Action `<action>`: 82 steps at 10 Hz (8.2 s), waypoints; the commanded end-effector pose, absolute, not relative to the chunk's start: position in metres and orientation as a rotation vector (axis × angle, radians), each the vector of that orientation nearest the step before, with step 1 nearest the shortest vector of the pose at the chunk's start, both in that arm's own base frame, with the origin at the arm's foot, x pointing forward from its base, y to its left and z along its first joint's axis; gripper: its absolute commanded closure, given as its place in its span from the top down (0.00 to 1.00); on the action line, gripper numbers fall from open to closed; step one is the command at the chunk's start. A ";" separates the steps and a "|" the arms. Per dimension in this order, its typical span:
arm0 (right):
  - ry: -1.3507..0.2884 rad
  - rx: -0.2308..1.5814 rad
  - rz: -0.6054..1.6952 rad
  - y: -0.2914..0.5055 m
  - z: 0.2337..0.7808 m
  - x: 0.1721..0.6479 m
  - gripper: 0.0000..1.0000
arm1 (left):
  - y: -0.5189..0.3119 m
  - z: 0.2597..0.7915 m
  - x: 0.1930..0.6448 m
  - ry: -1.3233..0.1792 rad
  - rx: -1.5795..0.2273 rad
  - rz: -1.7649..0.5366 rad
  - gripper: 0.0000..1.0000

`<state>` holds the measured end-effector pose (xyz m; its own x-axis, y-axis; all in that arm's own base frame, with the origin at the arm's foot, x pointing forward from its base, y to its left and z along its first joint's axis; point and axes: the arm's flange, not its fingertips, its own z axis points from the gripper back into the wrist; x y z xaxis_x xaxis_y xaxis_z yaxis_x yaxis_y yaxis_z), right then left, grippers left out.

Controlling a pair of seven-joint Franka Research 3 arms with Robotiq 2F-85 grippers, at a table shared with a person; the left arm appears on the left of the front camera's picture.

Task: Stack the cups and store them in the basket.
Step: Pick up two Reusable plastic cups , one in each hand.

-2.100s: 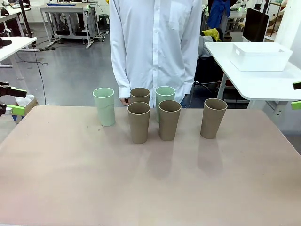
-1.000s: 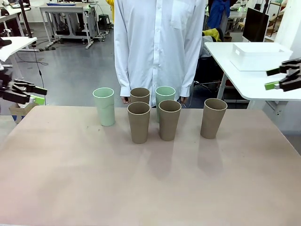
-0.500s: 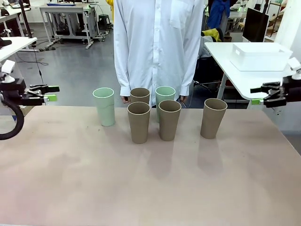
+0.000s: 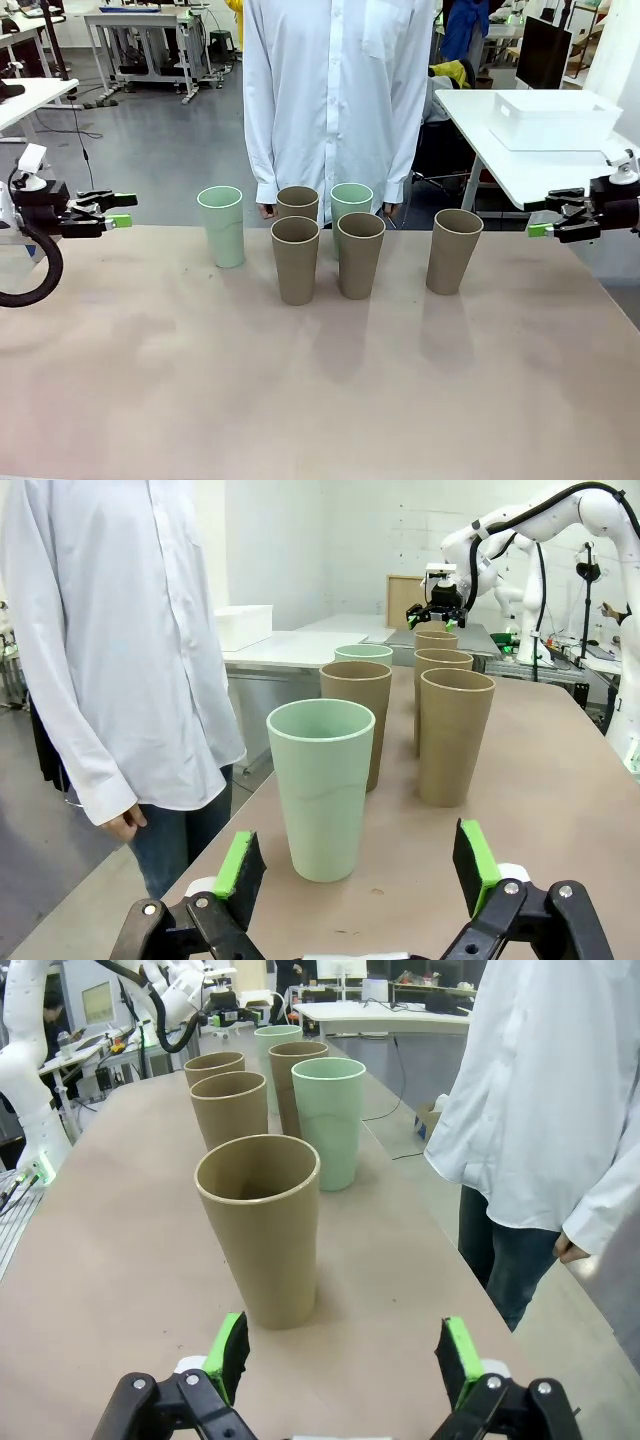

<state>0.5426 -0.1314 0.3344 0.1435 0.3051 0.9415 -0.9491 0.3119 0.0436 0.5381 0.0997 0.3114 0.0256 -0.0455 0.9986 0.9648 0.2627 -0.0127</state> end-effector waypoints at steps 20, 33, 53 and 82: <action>-1.126 1.174 1.070 -0.051 0.224 0.571 1.00 | 0.007 0.243 0.637 -1.162 -1.179 -1.141 1.00; -1.080 1.246 1.051 -0.021 0.218 0.567 1.00 | -0.042 0.222 0.646 -1.161 -1.129 -1.136 1.00; -0.997 1.321 1.125 0.011 0.211 0.575 0.40 | -0.072 0.221 0.645 -1.233 -1.255 -1.093 0.40; -1.229 1.177 1.110 0.023 0.304 0.381 0.85 | -0.008 0.332 0.414 -1.286 -1.141 -1.318 0.85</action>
<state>0.3801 0.0229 0.3018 0.0462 -0.0164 0.9988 -0.9956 0.0812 0.0474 0.4135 -0.0074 0.3302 -0.1214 -0.0259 0.9923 0.9926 -0.0069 0.1213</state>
